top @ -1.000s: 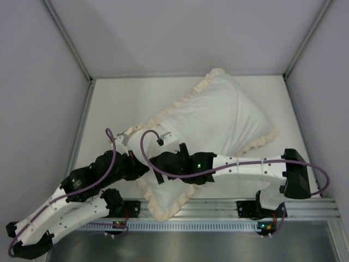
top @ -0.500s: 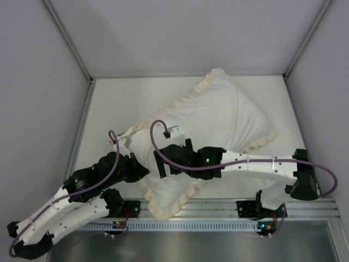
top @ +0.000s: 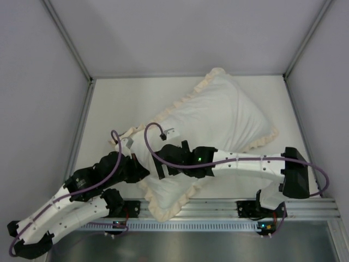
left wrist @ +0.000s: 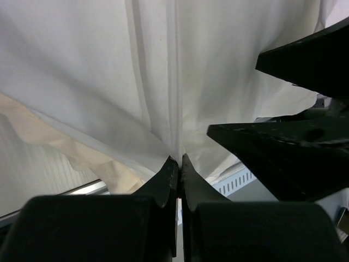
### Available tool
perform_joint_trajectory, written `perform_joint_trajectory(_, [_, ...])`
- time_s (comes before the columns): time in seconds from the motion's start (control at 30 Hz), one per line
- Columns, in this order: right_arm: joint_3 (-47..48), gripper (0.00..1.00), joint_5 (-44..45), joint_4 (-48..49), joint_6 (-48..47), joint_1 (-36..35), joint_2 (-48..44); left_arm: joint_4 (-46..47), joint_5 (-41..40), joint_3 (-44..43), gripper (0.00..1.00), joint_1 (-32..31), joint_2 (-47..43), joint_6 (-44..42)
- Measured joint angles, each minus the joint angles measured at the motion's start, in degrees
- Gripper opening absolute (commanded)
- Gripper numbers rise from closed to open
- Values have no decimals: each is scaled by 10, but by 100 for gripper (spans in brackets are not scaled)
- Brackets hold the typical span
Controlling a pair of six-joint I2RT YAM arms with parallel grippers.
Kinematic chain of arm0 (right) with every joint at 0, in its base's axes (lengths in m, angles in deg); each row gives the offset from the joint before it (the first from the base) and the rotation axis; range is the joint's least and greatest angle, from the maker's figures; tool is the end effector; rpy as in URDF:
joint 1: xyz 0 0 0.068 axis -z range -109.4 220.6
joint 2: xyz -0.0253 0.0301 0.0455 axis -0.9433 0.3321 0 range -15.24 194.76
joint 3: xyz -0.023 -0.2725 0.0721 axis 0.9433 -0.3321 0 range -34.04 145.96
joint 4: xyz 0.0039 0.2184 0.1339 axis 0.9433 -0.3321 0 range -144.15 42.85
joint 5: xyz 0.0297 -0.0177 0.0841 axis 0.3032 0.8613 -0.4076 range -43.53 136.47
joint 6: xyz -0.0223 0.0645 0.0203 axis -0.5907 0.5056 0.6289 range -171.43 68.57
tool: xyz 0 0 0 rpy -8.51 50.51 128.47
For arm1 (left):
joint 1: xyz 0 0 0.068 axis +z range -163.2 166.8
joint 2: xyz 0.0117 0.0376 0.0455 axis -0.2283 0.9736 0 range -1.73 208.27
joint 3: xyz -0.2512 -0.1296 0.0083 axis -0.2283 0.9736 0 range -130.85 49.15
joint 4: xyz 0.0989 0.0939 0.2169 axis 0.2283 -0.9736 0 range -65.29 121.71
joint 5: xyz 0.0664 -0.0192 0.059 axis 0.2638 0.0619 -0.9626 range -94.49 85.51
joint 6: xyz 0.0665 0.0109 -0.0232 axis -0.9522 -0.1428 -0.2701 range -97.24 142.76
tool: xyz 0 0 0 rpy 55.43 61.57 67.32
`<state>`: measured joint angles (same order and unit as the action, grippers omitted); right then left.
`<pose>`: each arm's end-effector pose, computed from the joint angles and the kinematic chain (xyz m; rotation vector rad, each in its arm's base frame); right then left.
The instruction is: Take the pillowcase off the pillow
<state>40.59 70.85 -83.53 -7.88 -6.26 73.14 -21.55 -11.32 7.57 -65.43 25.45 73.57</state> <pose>0.1009 0.3262 0.2913 -0.5066 2.3475 0.4966 0.0643 -0.0714 0.2735 -0.0383 2.3788 -0.8026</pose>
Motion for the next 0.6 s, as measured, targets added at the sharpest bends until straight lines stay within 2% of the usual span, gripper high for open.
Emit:
perform_joint_trajectory(0.4, [-8, 99, -23, 56, -4, 1, 86, -7, 15, -3, 0, 0, -1, -4])
perform_joint_trajectory(0.5, [-7, 88, -24, 83, -3, 2, 120, -10, 16, -3, 0, 0, -3, -4])
perform_joint_trajectory(0.53, [-8, 79, -24, 91, -2, 2, 130, -11, 16, -3, 0, 0, -5, -5])
perform_joint_trajectory(0.6, [-8, 74, -21, 108, 3, 2, 144, -16, 15, -3, 0, 0, -10, -8])
